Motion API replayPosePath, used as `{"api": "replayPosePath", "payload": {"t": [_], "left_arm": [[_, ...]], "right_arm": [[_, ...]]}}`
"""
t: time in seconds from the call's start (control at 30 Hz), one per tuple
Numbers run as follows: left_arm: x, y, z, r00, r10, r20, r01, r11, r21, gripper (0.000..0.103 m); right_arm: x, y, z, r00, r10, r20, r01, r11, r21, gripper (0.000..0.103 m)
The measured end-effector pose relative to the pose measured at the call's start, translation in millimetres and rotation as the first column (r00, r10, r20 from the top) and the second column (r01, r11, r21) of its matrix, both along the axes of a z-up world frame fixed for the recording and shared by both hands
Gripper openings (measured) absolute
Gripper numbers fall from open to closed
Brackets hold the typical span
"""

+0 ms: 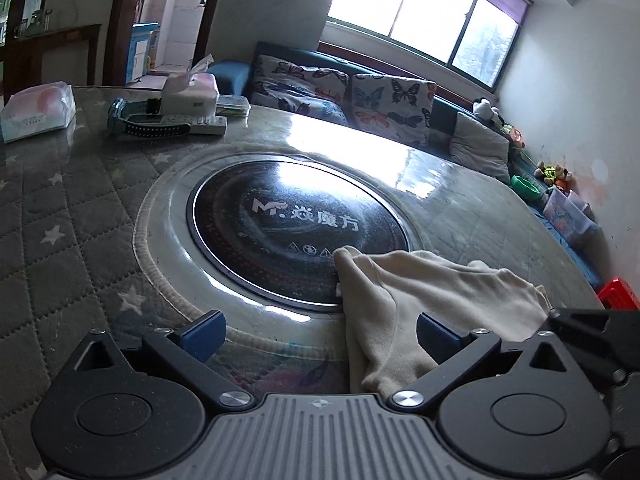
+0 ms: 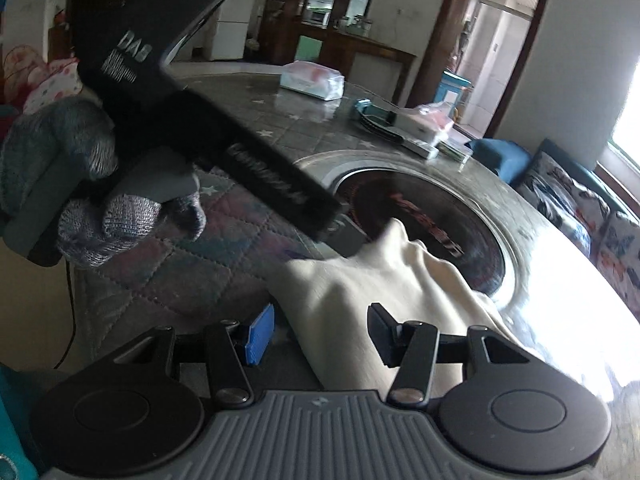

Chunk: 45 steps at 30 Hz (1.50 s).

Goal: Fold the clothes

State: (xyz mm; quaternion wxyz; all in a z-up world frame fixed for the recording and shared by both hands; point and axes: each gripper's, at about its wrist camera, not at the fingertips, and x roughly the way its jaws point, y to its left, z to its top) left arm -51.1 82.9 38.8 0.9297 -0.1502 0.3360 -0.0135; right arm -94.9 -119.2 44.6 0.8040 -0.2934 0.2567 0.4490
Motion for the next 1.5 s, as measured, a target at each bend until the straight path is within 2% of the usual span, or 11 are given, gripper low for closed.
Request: {"api": "replayPosePath", "payload": {"t": [0.5,0.7,0.93,1.07,1.23,1.5], "left_arm": [[3,8,1,1.000,-0.013,-0.009,0.012,0.995,-0.094,0.103],[6,7,1,0.999,-0.025,-0.021,0.022,0.990,-0.138,0.103],[9,15,2,0.999,-0.014,-0.032,0.007,0.977,-0.214,0.103],[11,22,-1,0.999,0.004,-0.042,-0.017,0.949,-0.316,0.103],[14,29,-11,0.997,0.028,-0.077,-0.059,0.896,-0.441,0.103],[26,22,-20,0.994,-0.005,-0.111,-0.060,0.811,-0.582,0.101]], "right_arm": [[7,26,-16,1.000,-0.008,0.019,0.009,0.998,-0.064,0.051],[12,27,-15,0.999,-0.033,-0.001,0.032,0.997,-0.064,0.042],[27,14,-6,0.990,-0.105,-0.090,0.108,0.994,0.022,0.020],[32,2,0,0.983,-0.126,-0.135,0.137,0.988,0.077,0.014],[43,-15,6,0.968,-0.143,-0.204,0.175,0.973,0.150,0.013],[43,-37,24,0.958,-0.148,-0.247,0.211,0.945,0.251,0.012]]}}
